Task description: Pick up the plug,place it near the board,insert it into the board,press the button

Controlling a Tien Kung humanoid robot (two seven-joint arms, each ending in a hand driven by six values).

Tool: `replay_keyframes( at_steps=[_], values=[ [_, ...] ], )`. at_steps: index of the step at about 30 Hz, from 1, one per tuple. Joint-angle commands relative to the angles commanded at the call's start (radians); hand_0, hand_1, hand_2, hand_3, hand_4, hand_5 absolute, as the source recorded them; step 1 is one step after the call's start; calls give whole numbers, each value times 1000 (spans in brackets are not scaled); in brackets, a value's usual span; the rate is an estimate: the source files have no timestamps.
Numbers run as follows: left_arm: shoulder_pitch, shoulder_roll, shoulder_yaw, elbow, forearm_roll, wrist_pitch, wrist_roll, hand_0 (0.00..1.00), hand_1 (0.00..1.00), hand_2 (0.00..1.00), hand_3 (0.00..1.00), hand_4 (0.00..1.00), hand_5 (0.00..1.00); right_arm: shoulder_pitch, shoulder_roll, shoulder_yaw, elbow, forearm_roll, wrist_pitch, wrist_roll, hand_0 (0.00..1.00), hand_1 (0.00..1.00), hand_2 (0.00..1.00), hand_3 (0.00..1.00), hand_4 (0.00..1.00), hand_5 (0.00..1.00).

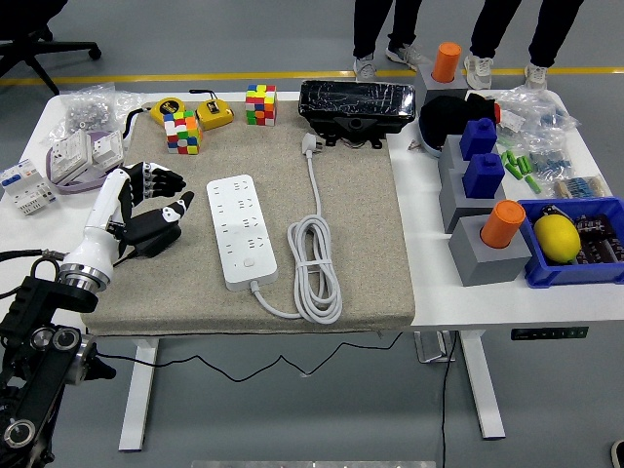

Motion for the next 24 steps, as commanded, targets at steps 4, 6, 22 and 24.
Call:
replay_keyframes(
  at_steps=[4,6,22,24],
  values=[
    [-1,-1,-5,12,-11,-13,-16,944,998,982,937,998,526,-1,0,0,0,1,2,-4,844,813,791,807,998,998],
    [0,-1,-6,18,-33,-23,-28,944,998,982,937,998,526,-1,0,-3,0,5,3,-3,844,813,791,807,998,998],
    [-2,-7,34,51,-627,-140,-159,998,998,998,998,998,998,-1,5,-8,0,24,5,0,834,804,783,795,998,998],
    [0,-8,39,51,-697,-153,-147,998,998,998,998,998,998,-1,6,-7,0,24,5,2,834,804,783,795,998,998]
  ],
)
